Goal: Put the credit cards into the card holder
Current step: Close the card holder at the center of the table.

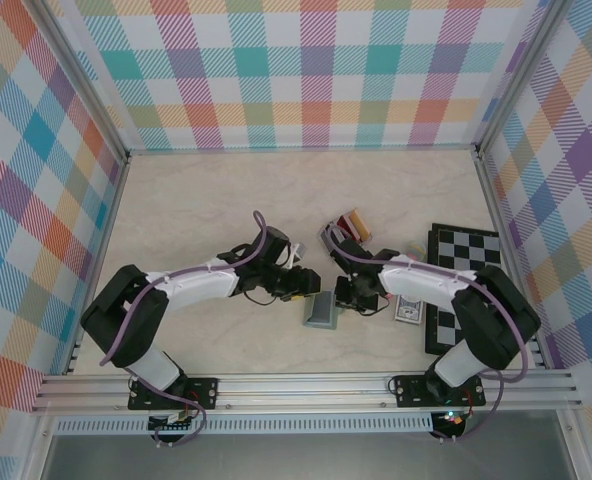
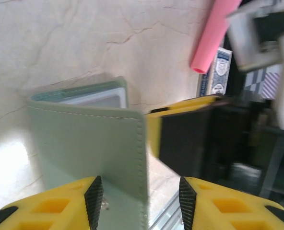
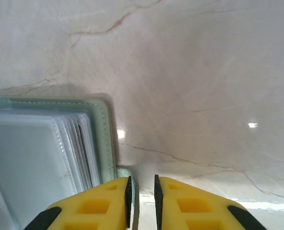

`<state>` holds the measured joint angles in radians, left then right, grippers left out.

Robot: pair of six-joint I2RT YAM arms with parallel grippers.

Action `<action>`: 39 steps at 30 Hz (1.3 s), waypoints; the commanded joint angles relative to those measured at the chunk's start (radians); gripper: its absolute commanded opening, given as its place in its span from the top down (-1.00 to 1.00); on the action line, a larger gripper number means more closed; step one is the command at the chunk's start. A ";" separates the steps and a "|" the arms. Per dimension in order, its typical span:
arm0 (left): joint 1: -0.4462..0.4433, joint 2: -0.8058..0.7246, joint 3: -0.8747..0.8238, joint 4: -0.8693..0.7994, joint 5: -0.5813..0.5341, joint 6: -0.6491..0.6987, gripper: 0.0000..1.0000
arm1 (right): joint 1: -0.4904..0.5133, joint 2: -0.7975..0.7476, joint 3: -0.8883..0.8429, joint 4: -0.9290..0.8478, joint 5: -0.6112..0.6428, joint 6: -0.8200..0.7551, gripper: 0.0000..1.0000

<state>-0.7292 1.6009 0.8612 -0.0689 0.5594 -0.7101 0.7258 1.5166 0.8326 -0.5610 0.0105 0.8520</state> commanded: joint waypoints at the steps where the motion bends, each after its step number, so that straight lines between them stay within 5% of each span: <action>1: -0.010 0.021 0.024 0.008 -0.006 -0.004 0.04 | -0.012 -0.065 -0.019 -0.033 -0.006 -0.001 0.55; 23: -0.080 0.070 0.124 -0.098 -0.050 0.058 0.03 | -0.037 -0.155 -0.060 -0.016 -0.051 -0.005 0.99; 32: -0.105 0.265 0.101 0.145 0.008 -0.144 0.19 | -0.147 -0.238 -0.189 0.144 -0.213 0.013 1.00; 39: -0.107 0.196 0.090 0.115 -0.083 -0.149 0.06 | -0.182 -0.249 -0.236 0.218 -0.307 0.001 0.99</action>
<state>-0.8272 1.8362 0.9806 0.0551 0.5438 -0.8379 0.5564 1.2846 0.6140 -0.3988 -0.2150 0.8532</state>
